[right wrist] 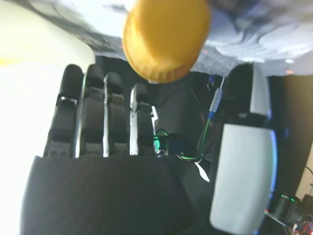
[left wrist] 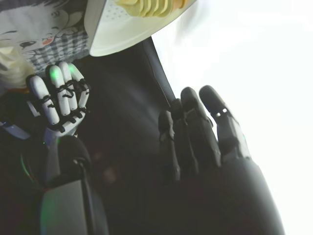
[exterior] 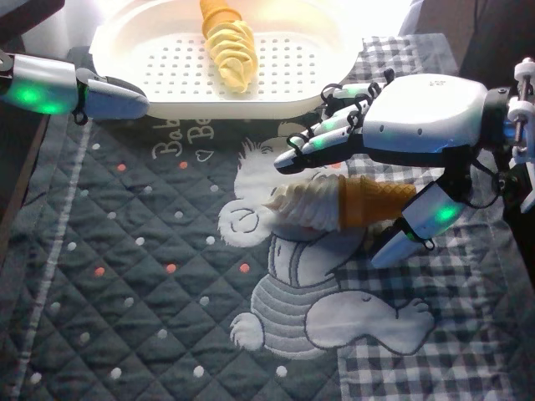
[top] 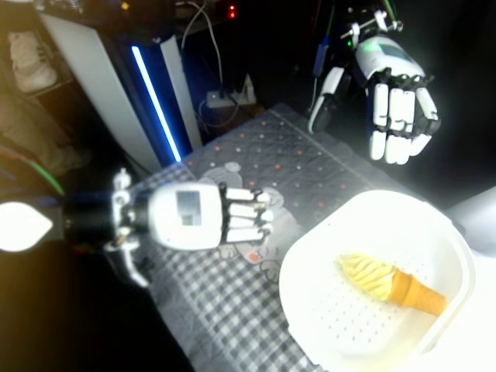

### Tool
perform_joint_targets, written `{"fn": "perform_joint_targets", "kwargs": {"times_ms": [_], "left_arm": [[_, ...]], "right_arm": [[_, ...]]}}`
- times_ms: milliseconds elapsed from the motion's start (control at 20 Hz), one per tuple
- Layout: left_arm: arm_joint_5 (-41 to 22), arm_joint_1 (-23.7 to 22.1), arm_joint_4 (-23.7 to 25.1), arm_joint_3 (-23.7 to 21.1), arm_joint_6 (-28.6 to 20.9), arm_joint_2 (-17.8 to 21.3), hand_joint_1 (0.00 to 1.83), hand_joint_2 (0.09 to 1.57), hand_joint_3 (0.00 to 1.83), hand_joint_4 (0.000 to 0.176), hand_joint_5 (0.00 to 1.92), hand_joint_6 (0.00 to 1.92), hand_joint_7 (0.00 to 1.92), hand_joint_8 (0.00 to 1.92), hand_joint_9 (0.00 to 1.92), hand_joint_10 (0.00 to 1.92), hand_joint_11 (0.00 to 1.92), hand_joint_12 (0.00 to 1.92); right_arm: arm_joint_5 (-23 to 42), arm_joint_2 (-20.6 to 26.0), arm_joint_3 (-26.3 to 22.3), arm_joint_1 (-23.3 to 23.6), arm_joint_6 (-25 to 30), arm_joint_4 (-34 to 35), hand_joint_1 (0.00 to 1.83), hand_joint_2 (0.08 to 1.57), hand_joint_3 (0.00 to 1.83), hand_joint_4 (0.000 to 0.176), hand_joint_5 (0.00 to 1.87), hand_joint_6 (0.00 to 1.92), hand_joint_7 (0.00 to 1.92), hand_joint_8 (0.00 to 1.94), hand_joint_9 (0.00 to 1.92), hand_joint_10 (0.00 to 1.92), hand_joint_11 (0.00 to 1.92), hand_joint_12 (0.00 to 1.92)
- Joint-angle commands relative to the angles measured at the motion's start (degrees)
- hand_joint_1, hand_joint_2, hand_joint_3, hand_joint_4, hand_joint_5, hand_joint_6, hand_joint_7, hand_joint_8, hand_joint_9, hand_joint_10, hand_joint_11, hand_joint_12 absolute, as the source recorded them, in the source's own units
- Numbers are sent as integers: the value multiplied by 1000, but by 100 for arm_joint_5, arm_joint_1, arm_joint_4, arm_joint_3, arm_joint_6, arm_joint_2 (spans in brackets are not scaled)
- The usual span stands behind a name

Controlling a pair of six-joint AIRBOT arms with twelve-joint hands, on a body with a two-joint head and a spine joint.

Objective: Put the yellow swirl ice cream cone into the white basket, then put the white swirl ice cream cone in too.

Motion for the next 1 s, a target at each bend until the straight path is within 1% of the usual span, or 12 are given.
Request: {"fn": "perform_joint_targets", "kwargs": {"times_ms": [0,150,200,350,400,550,700,750,800,850,900,950], "left_arm": [[-704,-67,-103,-10,-47,18,740,892,0,2,496,6,514,7,487,4,0,1063],[-730,-45,-104,-20,-68,24,747,890,0,0,508,1,532,4,493,2,0,1080],[-745,-35,-108,-20,-86,24,747,890,0,0,508,1,532,4,493,2,0,1080],[-789,-13,-116,-26,-137,32,752,882,0,2,506,0,533,4,498,3,0,1129],[-794,-13,-116,-32,-141,38,743,881,0,22,499,0,529,1,480,1,0,1087],[-843,-1,-116,-48,-157,60,763,885,2,0,507,0,532,0,490,3,0,1073],[-887,29,-117,-56,-201,75,763,901,3,12,504,1,532,1,503,6,0,1143],[-899,34,-117,-56,-215,76,758,909,3,12,501,0,528,0,496,3,0,1133],[-907,46,-124,-56,-220,76,735,914,3,7,504,1,534,2,506,6,0,1187],[-907,51,-126,-56,-220,75,742,914,2,0,503,0,533,2,508,6,0,1195],[-907,59,-128,-56,-220,75,739,912,1,3,500,0,534,2,511,8,0,1197],[-910,68,-138,-56,-220,75,737,910,0,9,494,0,533,1,507,5,0,1182]], "right_arm": [[364,-24,22,58,59,285,926,758,0,71,364,1,361,1,443,8,26,1118],[211,-81,101,58,59,279,1000,757,0,0,444,3,603,27,759,96,435,1256],[164,-143,152,58,59,279,1000,757,0,0,444,3,603,27,759,96,435,1256],[14,-352,328,58,59,281,1007,823,3,0,530,4,846,65,550,1456,447,1888],[-23,-392,359,58,59,284,1019,830,0,0,580,11,677,666,540,1709,588,1914],[-73,-415,366,56,59,284,1093,789,0,0,737,7,758,1090,747,1687,787,1915],[-85,-405,365,56,59,282,1348,933,8,0,974,29,1264,488,1038,927,782,1557],[-82,-399,362,56,59,318,1313,999,8,0,1053,516,1351,459,1162,660,814,1424],[-48,-385,363,56,59,363,1298,1043,5,0,1161,378,1167,919,1163,1173,850,1674],[29,-385,363,56,59,424,1301,1034,0,0,1218,324,1184,893,1176,1369,967,1780],[177,-368,353,57,59,555,1297,1026,4,0,1182,443,1236,761,1114,1173,662,1676],[356,-230,339,58,59,731,1295,1013,1,0,1183,487,1299,613,1174,1028,750,1591]]}}
